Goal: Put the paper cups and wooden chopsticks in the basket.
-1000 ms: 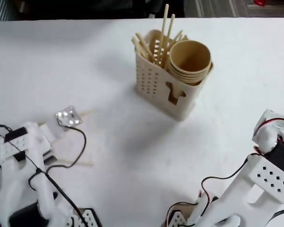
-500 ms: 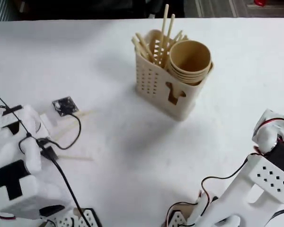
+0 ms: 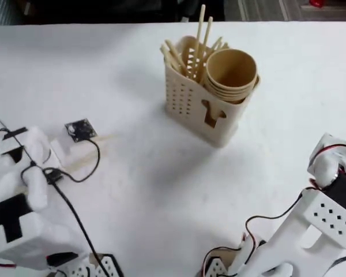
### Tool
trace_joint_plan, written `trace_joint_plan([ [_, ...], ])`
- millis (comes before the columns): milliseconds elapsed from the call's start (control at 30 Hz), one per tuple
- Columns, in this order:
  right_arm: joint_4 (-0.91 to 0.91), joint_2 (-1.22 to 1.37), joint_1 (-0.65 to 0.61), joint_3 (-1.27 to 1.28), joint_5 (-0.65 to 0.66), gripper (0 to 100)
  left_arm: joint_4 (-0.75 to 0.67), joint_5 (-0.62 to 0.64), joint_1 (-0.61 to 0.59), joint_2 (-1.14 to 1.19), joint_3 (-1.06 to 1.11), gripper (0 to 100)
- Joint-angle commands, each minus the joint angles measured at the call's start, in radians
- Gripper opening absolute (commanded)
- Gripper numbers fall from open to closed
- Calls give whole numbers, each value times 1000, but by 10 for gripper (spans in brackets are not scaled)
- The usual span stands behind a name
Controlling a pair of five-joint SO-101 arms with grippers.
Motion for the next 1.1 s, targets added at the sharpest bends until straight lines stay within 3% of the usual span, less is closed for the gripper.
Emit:
trace_joint_plan([
  [0,-18,1,-10,-5,2,99,51,-163,22,-16,-31,22],
  [300,-16,1,-10,-5,2,99,284,-137,56,-418,-20,22],
  [567,-15,1,-10,-3,2,99,282,221,255,-705,-32,22],
  [833,-21,1,-12,20,2,99,152,508,473,-947,-34,22],
  [1067,-33,1,-33,26,2,99,126,781,575,-929,-259,22],
])
